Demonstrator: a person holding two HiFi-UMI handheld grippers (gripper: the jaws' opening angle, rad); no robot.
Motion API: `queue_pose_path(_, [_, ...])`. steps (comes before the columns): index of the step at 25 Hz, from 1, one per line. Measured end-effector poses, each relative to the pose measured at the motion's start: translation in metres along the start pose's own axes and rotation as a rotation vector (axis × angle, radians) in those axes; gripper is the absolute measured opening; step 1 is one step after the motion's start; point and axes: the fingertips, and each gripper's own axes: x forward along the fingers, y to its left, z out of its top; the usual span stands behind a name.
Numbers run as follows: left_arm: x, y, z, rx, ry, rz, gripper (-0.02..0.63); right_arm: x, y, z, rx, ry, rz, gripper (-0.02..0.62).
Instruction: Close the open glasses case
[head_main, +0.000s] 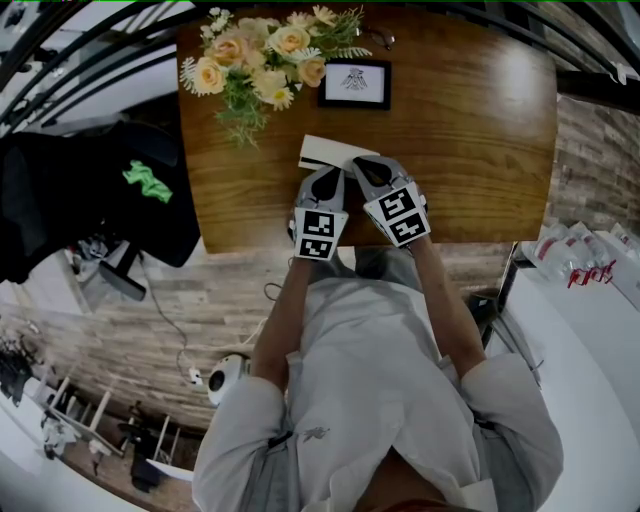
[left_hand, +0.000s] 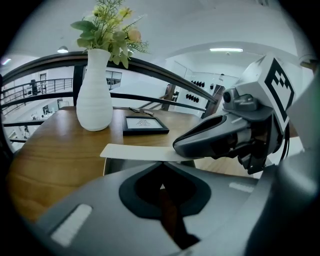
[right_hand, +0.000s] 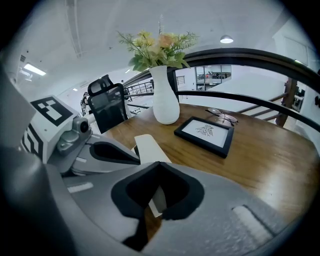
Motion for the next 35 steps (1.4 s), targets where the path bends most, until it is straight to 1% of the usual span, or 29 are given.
queue_pose_path(10, [-0.003,0.0,-0.009,-0.011,0.012,0.004,0.018,-0.002,0.008,-0.004,0.001,0.014,0.011,0.003])
queue_pose_path(18, [-0.003,-0.002,-0.018,-0.021,0.03,0.003,0.018,0.0,0.01,-0.015,0.004,0.028,0.015,0.003])
queue_pose_path(21, [-0.003,-0.001,-0.02,-0.024,0.035,0.006,0.018,0.001,0.011,-0.016,0.0,0.019,0.017,0.003])
queue_pose_path(35, [-0.002,-0.002,-0.029,-0.032,0.066,0.005,0.018,0.002,0.016,-0.019,0.0,0.044,0.041,0.003])
